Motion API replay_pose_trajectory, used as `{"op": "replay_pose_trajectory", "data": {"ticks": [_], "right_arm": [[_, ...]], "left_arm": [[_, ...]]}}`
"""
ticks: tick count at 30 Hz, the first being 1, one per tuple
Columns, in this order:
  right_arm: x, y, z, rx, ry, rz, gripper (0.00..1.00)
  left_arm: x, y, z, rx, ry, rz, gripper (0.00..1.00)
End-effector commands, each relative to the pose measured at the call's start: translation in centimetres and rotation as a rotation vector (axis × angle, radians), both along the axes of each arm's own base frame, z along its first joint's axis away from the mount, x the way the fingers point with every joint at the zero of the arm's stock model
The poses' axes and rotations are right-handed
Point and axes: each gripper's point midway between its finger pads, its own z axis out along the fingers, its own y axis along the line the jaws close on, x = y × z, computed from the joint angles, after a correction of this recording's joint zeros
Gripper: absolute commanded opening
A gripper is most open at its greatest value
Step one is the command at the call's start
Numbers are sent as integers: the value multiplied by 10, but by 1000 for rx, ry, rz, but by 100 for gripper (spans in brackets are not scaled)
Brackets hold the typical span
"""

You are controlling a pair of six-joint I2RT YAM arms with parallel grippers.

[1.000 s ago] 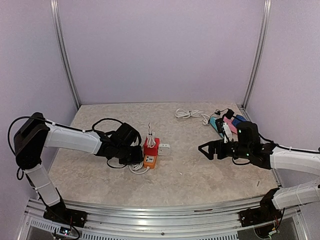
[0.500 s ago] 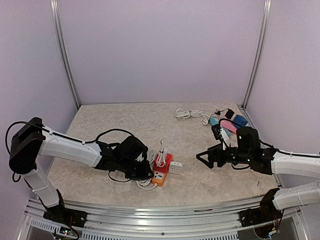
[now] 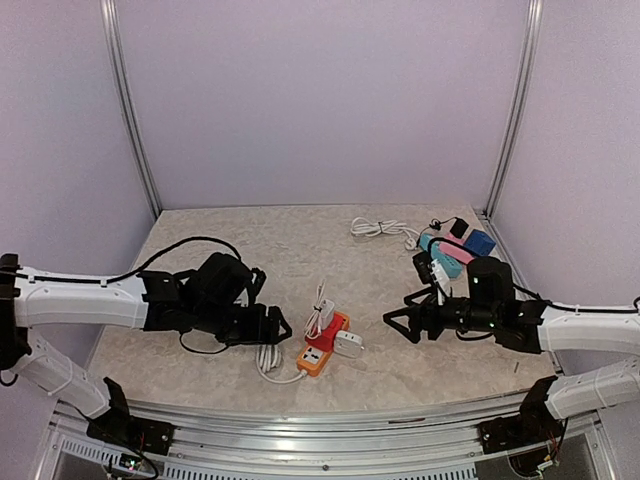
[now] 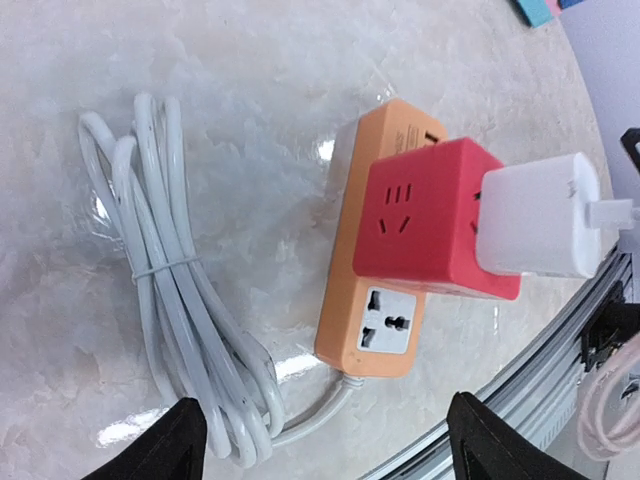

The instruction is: Pull the plug off the socket

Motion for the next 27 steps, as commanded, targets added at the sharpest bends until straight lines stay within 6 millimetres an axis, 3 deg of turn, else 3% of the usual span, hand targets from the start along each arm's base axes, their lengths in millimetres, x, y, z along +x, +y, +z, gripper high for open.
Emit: {"op": "replay_pose_trajectory", "data": {"ticks": [1,4,12,16,22,27], "right_arm": [[-6,11,-1,-11,-67,46,91],[-10,18,-9,-39,-86,68,91],[-20,43,-45,-133,-73,155,86],[-21,55,-55,-154,-71,182,83],[-17,64,-58,-155,-79,195,79],[-14,71,-60,-164,-83,213,77]], "left_arm": [[4,13,36,-41,-165,-51,84],[-7,6,67,-130,-324,-142,88],[-17,25,70,-202,-722,-195,93],[-18,30,67,-220,-836,-198,93],[-17,3,53,-159,-897,-279,91],[-2,-25,45,-89,-923,-301,87]]}}
